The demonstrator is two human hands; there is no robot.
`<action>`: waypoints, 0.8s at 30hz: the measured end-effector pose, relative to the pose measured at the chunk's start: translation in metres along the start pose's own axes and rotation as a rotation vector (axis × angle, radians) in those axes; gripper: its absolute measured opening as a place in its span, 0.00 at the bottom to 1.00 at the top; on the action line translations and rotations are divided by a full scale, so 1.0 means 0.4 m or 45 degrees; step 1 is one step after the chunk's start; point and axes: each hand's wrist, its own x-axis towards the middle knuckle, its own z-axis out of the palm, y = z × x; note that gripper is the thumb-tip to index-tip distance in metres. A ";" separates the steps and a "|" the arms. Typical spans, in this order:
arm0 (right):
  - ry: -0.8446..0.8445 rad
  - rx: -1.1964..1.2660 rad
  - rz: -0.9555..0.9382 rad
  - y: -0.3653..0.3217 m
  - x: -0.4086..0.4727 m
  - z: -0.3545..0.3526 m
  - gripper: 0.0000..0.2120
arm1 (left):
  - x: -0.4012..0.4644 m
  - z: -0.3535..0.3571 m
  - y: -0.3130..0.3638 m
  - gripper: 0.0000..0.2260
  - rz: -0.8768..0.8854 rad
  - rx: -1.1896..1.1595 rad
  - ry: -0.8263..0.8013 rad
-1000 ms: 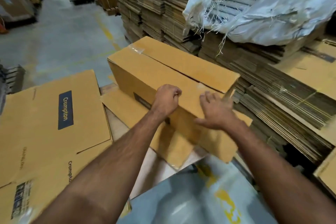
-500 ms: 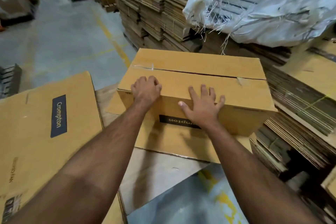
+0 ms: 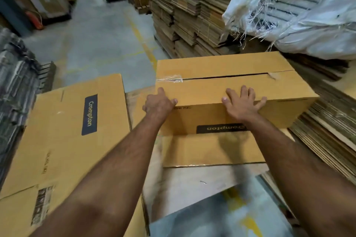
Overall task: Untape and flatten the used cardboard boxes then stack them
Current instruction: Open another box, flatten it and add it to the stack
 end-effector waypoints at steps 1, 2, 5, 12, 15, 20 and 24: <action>-0.022 0.003 0.050 -0.017 0.000 0.000 0.24 | -0.021 0.004 0.005 0.26 -0.012 -0.018 0.001; -0.041 0.022 0.082 -0.035 -0.004 0.001 0.24 | -0.041 0.009 0.011 0.25 -0.033 -0.023 0.005; -0.112 0.152 -0.014 -0.091 -0.035 0.007 0.25 | -0.101 0.018 0.025 0.25 -0.081 0.040 -0.018; -0.458 -0.025 -0.328 -0.219 -0.162 0.024 0.55 | -0.233 0.009 0.048 0.21 0.030 0.339 -0.143; -0.411 -0.098 -0.285 -0.269 -0.234 0.050 0.59 | -0.280 -0.003 0.049 0.19 0.240 0.326 -0.186; -0.190 -0.123 -0.353 -0.255 -0.264 0.069 0.53 | -0.315 -0.045 0.048 0.19 0.358 0.758 -0.263; -0.212 -0.118 -0.401 -0.220 -0.288 0.064 0.45 | -0.272 -0.092 0.093 0.18 0.321 0.771 -0.197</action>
